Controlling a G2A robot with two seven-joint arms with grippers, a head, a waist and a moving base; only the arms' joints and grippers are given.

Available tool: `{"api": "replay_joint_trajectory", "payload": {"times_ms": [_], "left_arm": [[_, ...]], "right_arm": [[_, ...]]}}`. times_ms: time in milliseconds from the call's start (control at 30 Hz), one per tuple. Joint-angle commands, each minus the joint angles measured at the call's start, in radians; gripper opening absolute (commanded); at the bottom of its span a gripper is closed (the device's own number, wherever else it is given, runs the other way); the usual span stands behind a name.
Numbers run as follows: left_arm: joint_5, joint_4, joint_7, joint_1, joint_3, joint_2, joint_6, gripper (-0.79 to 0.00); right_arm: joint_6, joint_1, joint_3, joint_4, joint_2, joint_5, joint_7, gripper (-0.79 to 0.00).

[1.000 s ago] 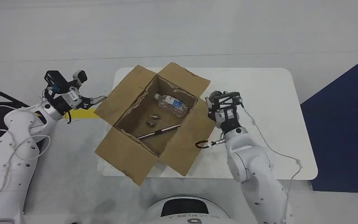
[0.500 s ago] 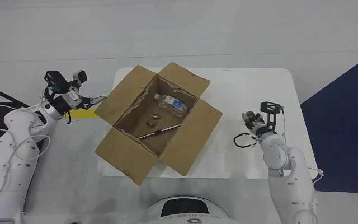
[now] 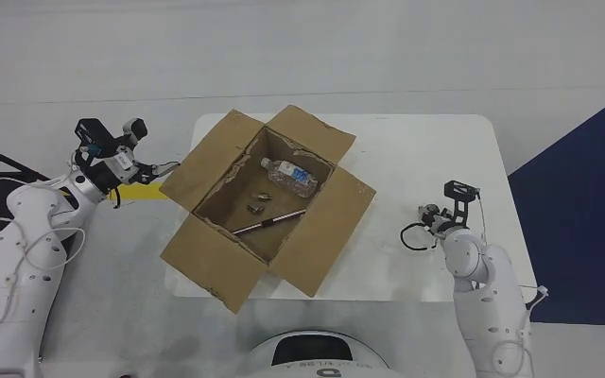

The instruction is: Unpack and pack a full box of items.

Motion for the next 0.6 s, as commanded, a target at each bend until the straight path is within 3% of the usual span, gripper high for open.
{"api": "replay_joint_trajectory", "payload": {"times_ms": [0,100,233,267,567], "left_arm": [[0.0,0.0,0.0,0.0,0.0,0.0,0.0,0.0],[0.0,0.0,0.0,0.0,0.0,0.0,0.0,0.0],[0.0,0.0,0.0,0.0,0.0,0.0,0.0,0.0],[0.0,0.0,0.0,0.0,0.0,0.0,0.0,0.0],[0.0,0.0,0.0,0.0,0.0,0.0,0.0,0.0]], "right_arm": [[-0.001,-0.008,0.002,-0.005,0.001,0.002,-0.001,-0.785],[-0.001,-0.01,0.0,-0.008,0.003,-0.002,0.008,-0.785],[-0.002,-0.018,-0.002,-0.023,0.004,-0.003,0.005,-0.449],[-0.003,-0.023,-0.002,-0.03,0.005,-0.004,0.003,-0.425],[0.003,-0.05,-0.004,-0.089,0.009,-0.016,0.006,-0.409]]}}
